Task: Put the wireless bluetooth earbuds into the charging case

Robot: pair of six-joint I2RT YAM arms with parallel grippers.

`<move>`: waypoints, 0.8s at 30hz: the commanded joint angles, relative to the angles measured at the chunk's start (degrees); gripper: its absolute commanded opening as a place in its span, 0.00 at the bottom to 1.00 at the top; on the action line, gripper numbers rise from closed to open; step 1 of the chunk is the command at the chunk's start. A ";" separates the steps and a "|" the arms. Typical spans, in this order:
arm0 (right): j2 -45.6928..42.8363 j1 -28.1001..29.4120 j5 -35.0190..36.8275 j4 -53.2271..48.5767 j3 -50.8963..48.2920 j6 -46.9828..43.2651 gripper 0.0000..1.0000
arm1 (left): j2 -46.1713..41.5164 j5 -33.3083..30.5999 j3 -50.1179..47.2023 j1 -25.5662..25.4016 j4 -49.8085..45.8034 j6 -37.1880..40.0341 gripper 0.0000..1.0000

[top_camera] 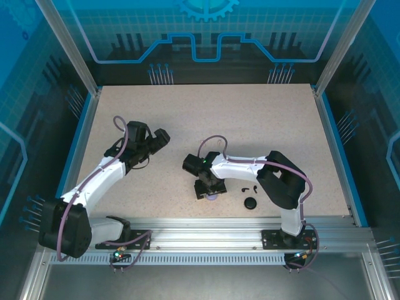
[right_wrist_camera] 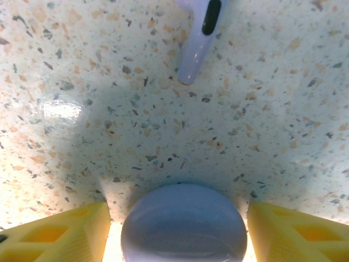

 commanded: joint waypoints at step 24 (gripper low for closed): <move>-2.45 -0.04 -1.32 0.25 -3.20 0.87 0.50 | -2.01 1.58 -2.93 0.40 2.72 -3.06 0.99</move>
